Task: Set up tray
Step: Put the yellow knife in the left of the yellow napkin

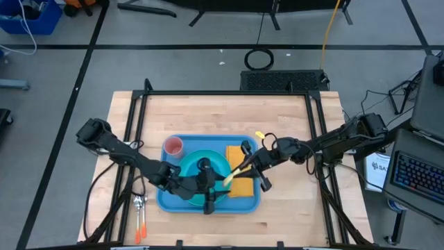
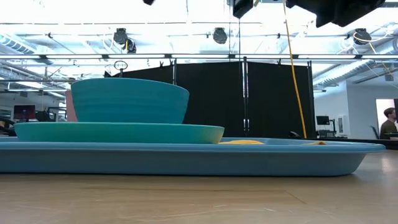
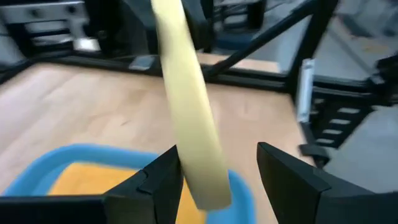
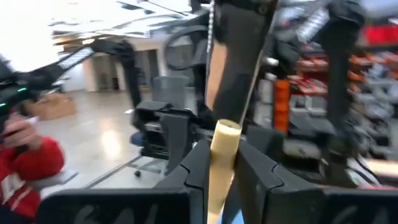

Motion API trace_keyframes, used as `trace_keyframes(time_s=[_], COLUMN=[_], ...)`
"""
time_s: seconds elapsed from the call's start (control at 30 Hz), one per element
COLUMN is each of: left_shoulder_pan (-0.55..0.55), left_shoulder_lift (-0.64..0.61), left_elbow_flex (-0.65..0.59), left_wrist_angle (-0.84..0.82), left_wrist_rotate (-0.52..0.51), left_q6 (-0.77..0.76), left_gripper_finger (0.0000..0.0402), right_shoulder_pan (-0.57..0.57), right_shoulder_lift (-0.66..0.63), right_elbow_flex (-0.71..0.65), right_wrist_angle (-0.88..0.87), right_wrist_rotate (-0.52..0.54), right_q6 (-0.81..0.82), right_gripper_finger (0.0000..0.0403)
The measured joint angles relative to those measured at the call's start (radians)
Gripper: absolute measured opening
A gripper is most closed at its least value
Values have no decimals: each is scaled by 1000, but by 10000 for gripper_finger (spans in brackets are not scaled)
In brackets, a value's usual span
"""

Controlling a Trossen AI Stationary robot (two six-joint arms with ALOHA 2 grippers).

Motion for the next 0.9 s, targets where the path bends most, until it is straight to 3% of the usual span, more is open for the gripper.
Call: trace_keyframes(time_s=[0.27, 0.4, 0.73, 0.9], left_shoulder_pan=[-47, -44, -58, -58], left_shoulder_lift=[-52, -51, -97, -153], left_elbow_flex=[0, 0, -1, 0], left_wrist_angle=[-119, -148, -161, -185], left_wrist_rotate=[-188, -162, -173, -186], left_q6=[-69, -57, 21, 80], left_gripper_finger=[204, 200, 200, 200], right_shoulder_pan=[25, 33, -6, -45], right_shoulder_lift=[-35, -56, -233, -236], right_elbow_flex=[-1, 0, 0, 0], right_wrist_angle=[-97, -158, -607, -701], right_wrist_rotate=[91, 153, 212, 222], right_q6=[10, 42, 336, 517], right_gripper_finger=[38, 38, 38, 38])
